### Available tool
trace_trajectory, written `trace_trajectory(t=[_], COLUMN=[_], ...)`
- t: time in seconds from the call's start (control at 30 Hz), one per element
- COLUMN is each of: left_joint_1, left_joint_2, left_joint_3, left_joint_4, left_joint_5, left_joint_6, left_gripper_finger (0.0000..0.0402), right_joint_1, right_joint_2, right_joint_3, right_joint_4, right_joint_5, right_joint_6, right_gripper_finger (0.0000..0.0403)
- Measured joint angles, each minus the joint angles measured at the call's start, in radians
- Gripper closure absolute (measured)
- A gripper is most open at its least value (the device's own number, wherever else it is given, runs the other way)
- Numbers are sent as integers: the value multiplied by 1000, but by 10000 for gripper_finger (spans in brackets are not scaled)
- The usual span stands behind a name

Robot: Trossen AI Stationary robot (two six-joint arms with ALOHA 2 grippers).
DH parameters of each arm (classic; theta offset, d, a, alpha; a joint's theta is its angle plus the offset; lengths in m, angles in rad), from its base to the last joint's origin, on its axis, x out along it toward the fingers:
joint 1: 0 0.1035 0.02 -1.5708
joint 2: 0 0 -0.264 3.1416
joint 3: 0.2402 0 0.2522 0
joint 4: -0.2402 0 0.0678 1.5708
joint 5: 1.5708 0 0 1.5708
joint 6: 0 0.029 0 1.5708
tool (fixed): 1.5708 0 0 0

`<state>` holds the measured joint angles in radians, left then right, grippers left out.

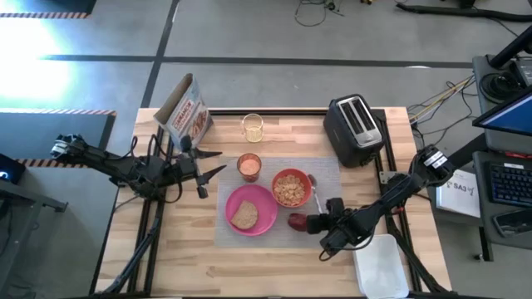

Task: Arrange a breakfast setting
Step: Put the green spoon on the gray table mat to the right of the orange bowl, then return to Home Position

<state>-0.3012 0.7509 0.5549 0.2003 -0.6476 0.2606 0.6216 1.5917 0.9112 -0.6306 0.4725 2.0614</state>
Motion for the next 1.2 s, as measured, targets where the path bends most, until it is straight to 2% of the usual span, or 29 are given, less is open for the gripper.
trace_trajectory(t=[0.4,0.67,0.87,1.0,1.2], left_joint_1=[0,0,0,0,0], left_joint_2=[0,0,0,0,1], left_joint_3=[0,0,0,0,0], left_joint_4=[0,0,0,0,0], left_joint_5=[1,2,2,3,4], left_joint_6=[0,0,0,0,0], left_gripper_finger=[233,233,233,233,233], right_joint_1=[0,0,-9,-14,-13], right_joint_2=[0,-5,-70,-161,-286], right_joint_3=[0,0,5,30,79], right_joint_4=[-26,-18,-29,-23,-2], right_joint_5=[-91,-123,-201,-195,-94], right_joint_6=[-3,-14,-106,-329,-927], right_gripper_finger=[336,282,246,239,246])
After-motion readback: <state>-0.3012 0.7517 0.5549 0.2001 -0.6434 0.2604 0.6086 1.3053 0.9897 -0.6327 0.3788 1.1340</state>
